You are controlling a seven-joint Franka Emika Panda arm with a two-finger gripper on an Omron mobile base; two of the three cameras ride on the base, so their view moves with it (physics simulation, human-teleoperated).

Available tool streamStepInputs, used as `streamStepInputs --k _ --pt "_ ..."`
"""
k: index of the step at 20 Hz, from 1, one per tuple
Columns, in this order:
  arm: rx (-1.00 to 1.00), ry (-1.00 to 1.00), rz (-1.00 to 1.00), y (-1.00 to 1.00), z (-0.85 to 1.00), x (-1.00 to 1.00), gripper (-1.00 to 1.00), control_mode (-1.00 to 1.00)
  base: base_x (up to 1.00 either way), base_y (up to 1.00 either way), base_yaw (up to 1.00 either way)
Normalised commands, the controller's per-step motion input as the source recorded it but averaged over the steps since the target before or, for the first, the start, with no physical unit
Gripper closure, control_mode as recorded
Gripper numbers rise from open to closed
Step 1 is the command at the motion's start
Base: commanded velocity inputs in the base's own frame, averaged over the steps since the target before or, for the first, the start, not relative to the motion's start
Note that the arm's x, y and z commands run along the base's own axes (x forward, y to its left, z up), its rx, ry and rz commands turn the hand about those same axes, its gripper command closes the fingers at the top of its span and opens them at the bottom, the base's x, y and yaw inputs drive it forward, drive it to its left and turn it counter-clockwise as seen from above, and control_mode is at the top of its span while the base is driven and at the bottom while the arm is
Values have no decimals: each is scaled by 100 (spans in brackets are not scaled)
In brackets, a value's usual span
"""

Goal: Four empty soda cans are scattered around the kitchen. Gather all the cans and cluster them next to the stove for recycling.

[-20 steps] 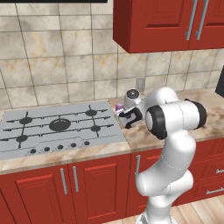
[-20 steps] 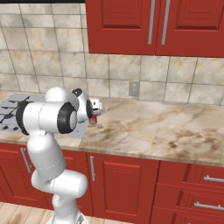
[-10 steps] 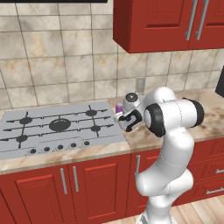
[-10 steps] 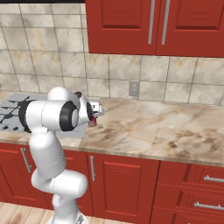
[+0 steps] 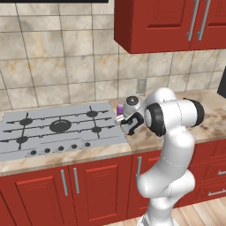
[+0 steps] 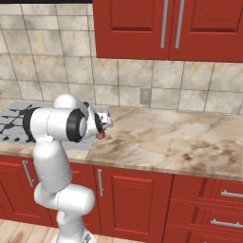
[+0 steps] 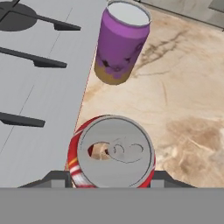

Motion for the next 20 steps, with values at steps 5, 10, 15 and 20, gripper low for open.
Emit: streamStepInputs --k 5,10,15,20 --pt "0 0 0 11 -16 0 100 -100 0 0 0" --pt "0 0 0 10 -6 0 -100 -100 0 0 0" --pt "2 -1 0 0 6 -3 -100 -100 0 0 0" --pt "4 -4 0 0 30 -11 -100 -100 0 0 0"
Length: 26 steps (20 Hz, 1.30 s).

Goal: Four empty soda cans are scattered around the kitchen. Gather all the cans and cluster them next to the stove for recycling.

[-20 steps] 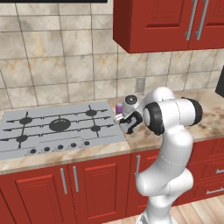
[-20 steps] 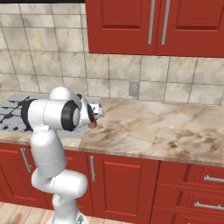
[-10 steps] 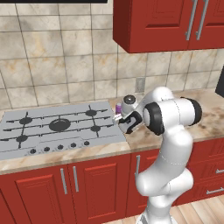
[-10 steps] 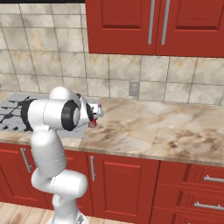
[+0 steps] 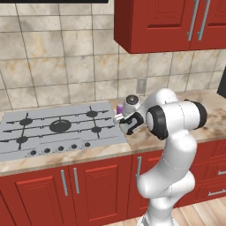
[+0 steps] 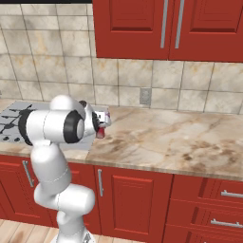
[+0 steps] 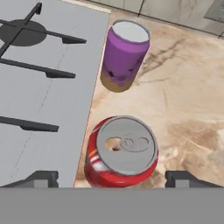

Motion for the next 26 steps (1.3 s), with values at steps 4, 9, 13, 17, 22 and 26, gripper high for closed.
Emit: streamStepInputs --k 4,9,13,17,22,26 --pt "7 -7 0 0 50 -17 -100 -100 0 0 0" --pt "10 -4 0 0 52 -13 -100 -100 0 0 0" --pt "11 0 1 0 46 -31 -100 -100 0 0 0" --pt "9 0 2 0 34 -50 -100 -100 0 0 0" --pt "3 0 3 0 23 -48 -100 -100 0 0 0" --pt "0 0 1 0 28 -47 -100 -100 0 0 0"
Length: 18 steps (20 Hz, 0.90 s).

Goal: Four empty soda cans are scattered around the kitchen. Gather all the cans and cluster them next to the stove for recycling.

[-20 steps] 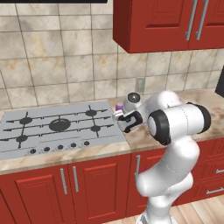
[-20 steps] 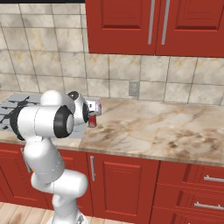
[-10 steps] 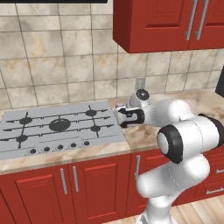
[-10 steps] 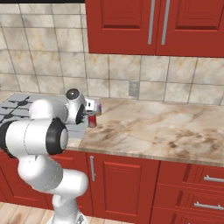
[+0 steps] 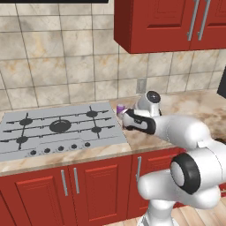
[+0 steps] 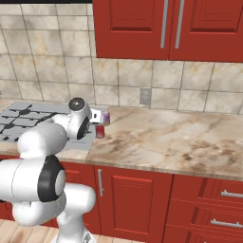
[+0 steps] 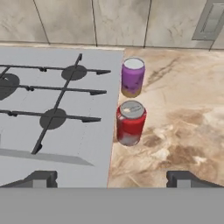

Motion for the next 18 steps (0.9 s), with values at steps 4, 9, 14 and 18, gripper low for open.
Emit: streamStepInputs --k 4,9,14,18 --pt "0 0 0 0 36 -43 -100 -100 0 0 0" --pt "0 0 0 0 13 -34 -100 -100 0 0 0" --pt "0 0 0 0 0 -22 -100 -100 0 0 0" --pt "0 0 1 0 0 -24 -100 -100 0 0 0"
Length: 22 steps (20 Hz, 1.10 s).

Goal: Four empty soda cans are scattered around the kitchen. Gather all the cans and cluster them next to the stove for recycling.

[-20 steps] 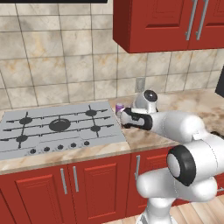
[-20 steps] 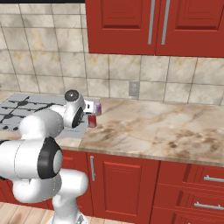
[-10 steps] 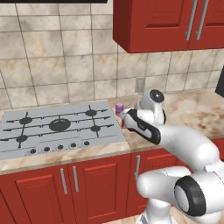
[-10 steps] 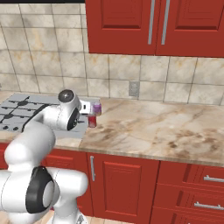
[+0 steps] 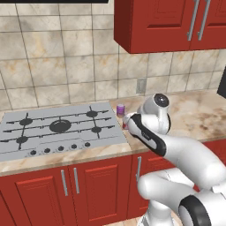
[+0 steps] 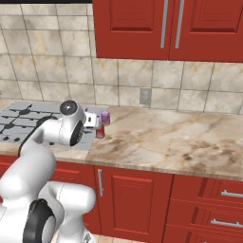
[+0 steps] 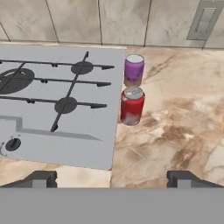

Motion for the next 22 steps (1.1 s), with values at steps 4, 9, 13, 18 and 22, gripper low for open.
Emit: streamStepInputs --k 4,9,13,18,22 --pt "0 0 0 0 -1 -12 -100 -100 0 0 0" --pt "0 0 0 0 -1 -4 -100 100 -30 0 1" --pt "0 0 0 0 0 0 -100 100 -56 5 4" --pt "0 0 0 0 0 0 -100 100 -42 23 16" --pt "0 0 0 0 0 0 -100 100 -18 40 36"
